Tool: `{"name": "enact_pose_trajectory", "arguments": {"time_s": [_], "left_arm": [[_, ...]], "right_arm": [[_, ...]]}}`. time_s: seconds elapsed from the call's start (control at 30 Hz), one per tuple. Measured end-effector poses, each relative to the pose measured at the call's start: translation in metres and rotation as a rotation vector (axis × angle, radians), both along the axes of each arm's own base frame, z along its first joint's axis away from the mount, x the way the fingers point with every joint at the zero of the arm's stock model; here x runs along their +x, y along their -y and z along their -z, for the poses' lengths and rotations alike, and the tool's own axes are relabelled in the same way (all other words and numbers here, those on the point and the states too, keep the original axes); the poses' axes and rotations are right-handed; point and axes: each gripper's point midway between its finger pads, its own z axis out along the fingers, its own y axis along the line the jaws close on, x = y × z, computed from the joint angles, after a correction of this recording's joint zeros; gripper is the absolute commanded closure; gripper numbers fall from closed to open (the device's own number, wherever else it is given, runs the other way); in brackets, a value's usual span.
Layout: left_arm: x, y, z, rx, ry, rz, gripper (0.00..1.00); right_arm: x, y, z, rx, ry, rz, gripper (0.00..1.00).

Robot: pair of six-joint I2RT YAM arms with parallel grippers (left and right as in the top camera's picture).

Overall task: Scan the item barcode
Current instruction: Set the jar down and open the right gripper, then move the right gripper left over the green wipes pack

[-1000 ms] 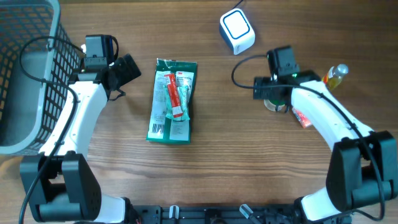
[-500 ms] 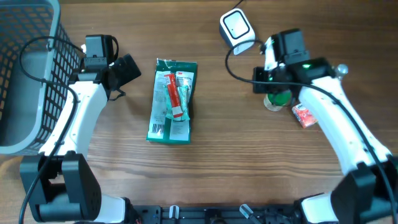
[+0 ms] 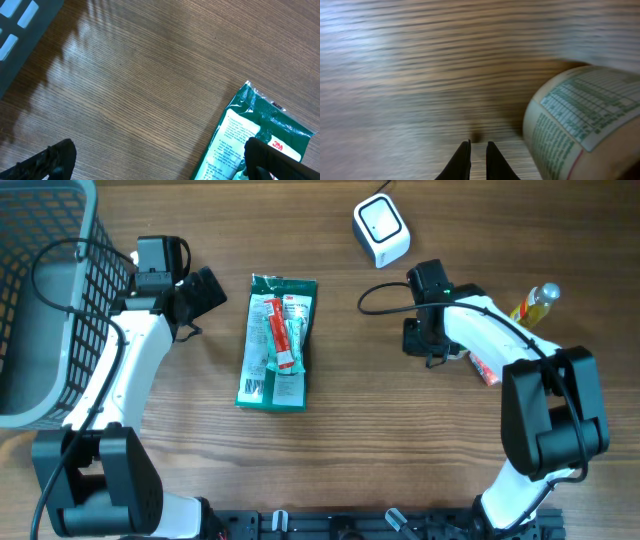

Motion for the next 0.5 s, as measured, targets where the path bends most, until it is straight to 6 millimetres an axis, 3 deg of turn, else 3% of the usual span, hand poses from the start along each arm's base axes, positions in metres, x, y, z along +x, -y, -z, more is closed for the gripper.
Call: {"name": "enact_pose_trajectory", "arguments": {"time_s": [0.33, 0.43, 0.5], "left_arm": [[0.0, 0.0, 0.0, 0.0, 0.0, 0.0, 0.0], [0.0, 0.0, 0.0, 0.0, 0.0, 0.0, 0.0], [0.0, 0.0, 0.0, 0.0, 0.0, 0.0, 0.0]], "right_arm": [[-0.008, 0.065, 0.001, -0.129, -0.038, 0.2, 0.83], [-0.011, 0.065, -0.007, -0.12, -0.075, 0.175, 0.8], [-0.005, 0.052, -0.019, -0.059, -0.089, 0.143, 0.79]]}}
